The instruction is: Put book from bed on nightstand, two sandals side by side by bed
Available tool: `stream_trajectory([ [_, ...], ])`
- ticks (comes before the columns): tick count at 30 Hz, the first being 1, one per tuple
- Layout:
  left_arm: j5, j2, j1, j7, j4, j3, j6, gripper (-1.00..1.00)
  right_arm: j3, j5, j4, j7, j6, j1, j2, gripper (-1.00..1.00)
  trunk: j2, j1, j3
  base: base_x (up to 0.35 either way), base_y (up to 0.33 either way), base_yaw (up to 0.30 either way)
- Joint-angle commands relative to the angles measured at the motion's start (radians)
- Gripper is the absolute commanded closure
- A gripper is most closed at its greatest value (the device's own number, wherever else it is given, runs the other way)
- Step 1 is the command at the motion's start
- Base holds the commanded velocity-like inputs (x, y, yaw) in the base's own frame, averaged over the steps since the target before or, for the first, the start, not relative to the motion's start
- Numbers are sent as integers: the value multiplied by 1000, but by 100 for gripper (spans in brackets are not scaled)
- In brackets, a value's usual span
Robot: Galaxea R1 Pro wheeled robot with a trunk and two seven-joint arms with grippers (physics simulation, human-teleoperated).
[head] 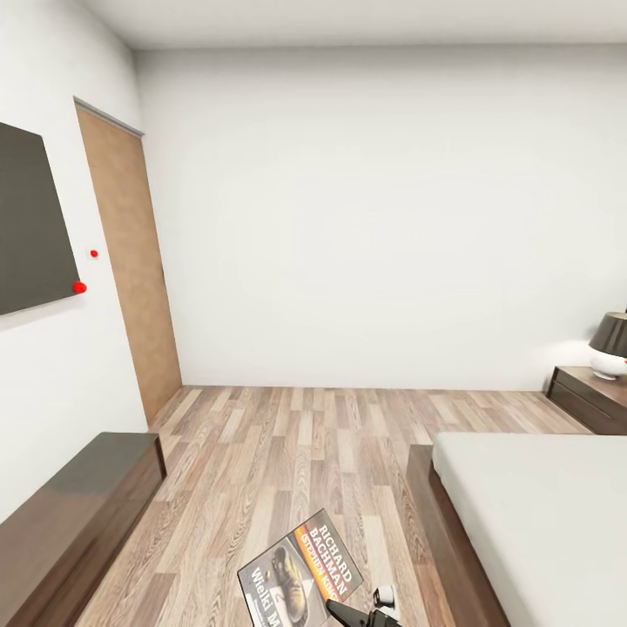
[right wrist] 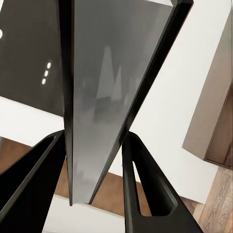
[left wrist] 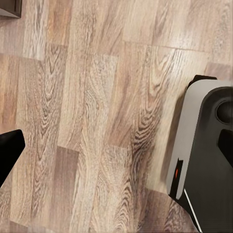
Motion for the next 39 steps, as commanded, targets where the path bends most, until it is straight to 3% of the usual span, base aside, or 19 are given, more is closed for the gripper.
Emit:
stream_trajectory([
  [1, 7, -2, -1, 2, 1, -10, -1, -100, -1, -4, 0, -3, 6, 0, -1, 100, 0, 0, -1, 0, 0, 46],
  [14, 7, -10, -5, 0, 1, -18, 7, -100, 5, -15, 3, -71, -10, 0, -3, 100, 0, 0, -15, 0, 0, 106],
  [39, 7, -12, -5, 3, 1, -19, 6, -100, 1, -21, 9, -72, -13, 1, -7, 100, 0, 0, -40, 0, 0, 70],
])
